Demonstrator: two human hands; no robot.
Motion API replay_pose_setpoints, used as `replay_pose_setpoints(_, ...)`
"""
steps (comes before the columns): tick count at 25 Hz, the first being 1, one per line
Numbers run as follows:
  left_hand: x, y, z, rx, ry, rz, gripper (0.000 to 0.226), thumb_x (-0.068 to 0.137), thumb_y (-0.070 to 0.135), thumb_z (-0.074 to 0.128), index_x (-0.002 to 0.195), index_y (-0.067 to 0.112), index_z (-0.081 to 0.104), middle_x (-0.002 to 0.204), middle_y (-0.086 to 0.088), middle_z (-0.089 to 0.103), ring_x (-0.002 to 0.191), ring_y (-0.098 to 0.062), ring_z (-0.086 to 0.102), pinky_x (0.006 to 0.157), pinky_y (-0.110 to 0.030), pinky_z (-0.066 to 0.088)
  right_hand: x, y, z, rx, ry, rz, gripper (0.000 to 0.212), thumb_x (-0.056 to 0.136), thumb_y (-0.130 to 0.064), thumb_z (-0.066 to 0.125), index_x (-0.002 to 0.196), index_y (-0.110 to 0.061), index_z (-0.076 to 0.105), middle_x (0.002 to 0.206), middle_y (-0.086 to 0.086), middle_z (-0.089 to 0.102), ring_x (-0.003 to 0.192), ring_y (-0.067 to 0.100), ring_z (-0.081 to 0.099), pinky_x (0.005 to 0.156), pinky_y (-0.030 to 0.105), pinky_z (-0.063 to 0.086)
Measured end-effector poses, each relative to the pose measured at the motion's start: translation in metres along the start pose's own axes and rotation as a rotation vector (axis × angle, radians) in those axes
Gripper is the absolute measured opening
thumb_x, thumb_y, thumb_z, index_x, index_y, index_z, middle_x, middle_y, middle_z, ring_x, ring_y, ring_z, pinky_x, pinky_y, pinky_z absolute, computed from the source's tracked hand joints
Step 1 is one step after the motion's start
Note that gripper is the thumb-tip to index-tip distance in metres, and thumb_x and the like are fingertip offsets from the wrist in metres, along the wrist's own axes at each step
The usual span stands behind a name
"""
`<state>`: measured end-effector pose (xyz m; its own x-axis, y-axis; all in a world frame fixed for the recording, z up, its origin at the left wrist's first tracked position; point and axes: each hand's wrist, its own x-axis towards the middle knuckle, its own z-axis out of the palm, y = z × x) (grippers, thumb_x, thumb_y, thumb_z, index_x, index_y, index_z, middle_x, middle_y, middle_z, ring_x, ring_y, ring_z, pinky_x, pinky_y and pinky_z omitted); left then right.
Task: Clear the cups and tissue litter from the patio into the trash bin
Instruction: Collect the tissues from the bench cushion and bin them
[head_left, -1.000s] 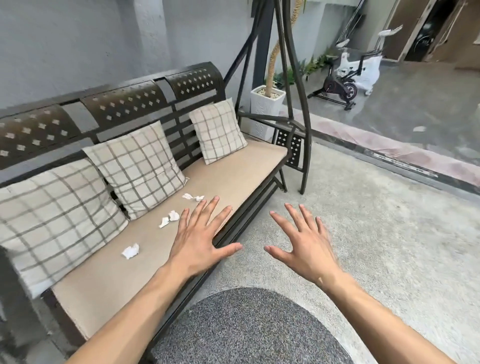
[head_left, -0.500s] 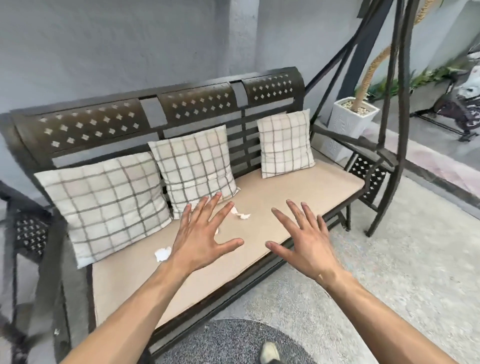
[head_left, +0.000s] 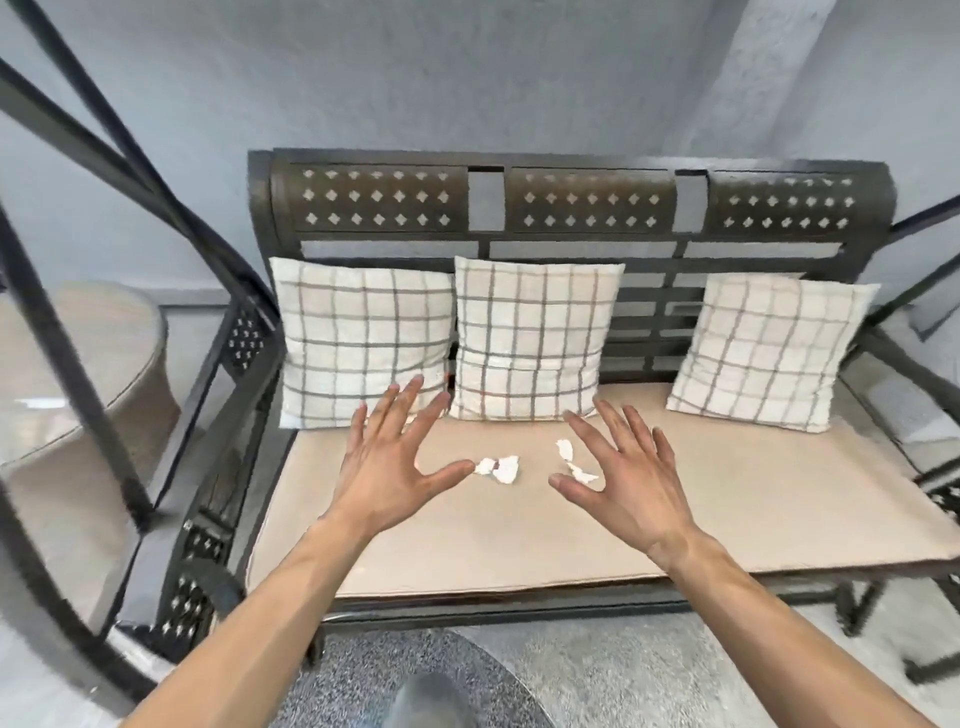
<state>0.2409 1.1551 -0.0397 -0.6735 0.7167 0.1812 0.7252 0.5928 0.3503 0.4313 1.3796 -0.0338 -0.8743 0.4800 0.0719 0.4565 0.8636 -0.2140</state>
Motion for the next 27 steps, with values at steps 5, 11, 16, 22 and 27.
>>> replay_pose_setpoints(5, 0.007, -0.047, 0.012, 0.039, 0.046, -0.129, 0.088, 0.074, 0.09, 0.028, 0.149, 0.044, 0.022, 0.163, 0.009, 0.01, 0.15, -0.018, 0.006, 0.121, -0.05, 0.005, 0.05, -0.012, 0.022, 0.026, -0.063, -0.071, 0.076, 0.078, -0.08, 0.033, 0.145, -0.049, 0.016, 0.161, -0.009, 0.007, 0.147, 0.02, -0.003, 0.117, 0.05, 0.008)
replay_pose_setpoints(11, 0.037, -0.094, 0.037, 0.017, 0.001, -0.211, 0.086, 0.074, 0.089, 0.032, 0.148, 0.046, 0.022, 0.163, 0.007, 0.012, 0.15, -0.019, 0.007, 0.121, -0.05, 0.005, 0.093, -0.016, 0.053, 0.05, -0.106, -0.054, 0.074, 0.08, -0.077, 0.039, 0.145, -0.046, 0.024, 0.16, -0.006, 0.013, 0.147, 0.021, 0.004, 0.116, 0.051, 0.014)
replay_pose_setpoints(16, 0.053, -0.125, 0.063, 0.021, -0.054, -0.253, 0.087, 0.073, 0.091, 0.029, 0.147, 0.045, 0.023, 0.162, 0.006, 0.016, 0.15, -0.021, 0.01, 0.12, -0.053, 0.008, 0.102, 0.001, 0.084, 0.059, -0.165, 0.024, 0.073, 0.08, -0.075, 0.042, 0.144, -0.044, 0.03, 0.159, -0.005, 0.018, 0.146, 0.022, 0.01, 0.114, 0.053, 0.02)
replay_pose_setpoints(22, 0.056, -0.141, 0.103, 0.05, -0.133, -0.309, 0.087, 0.074, 0.09, 0.029, 0.147, 0.044, 0.026, 0.162, 0.004, 0.017, 0.148, -0.022, 0.013, 0.119, -0.055, 0.009, 0.113, 0.029, 0.125, 0.118, -0.224, 0.111, 0.07, 0.081, -0.066, 0.053, 0.143, -0.041, 0.034, 0.158, -0.005, 0.023, 0.145, 0.022, 0.015, 0.112, 0.051, 0.024)
replay_pose_setpoints(27, 0.065, -0.14, 0.162, 0.073, -0.196, -0.311, 0.085, 0.073, 0.088, 0.034, 0.145, 0.043, 0.031, 0.16, 0.002, 0.024, 0.146, -0.026, 0.022, 0.117, -0.057, 0.015, 0.123, 0.079, 0.172, 0.136, -0.279, 0.193, 0.067, 0.083, -0.06, 0.057, 0.143, -0.038, 0.036, 0.156, -0.005, 0.025, 0.143, 0.02, 0.018, 0.111, 0.047, 0.025)
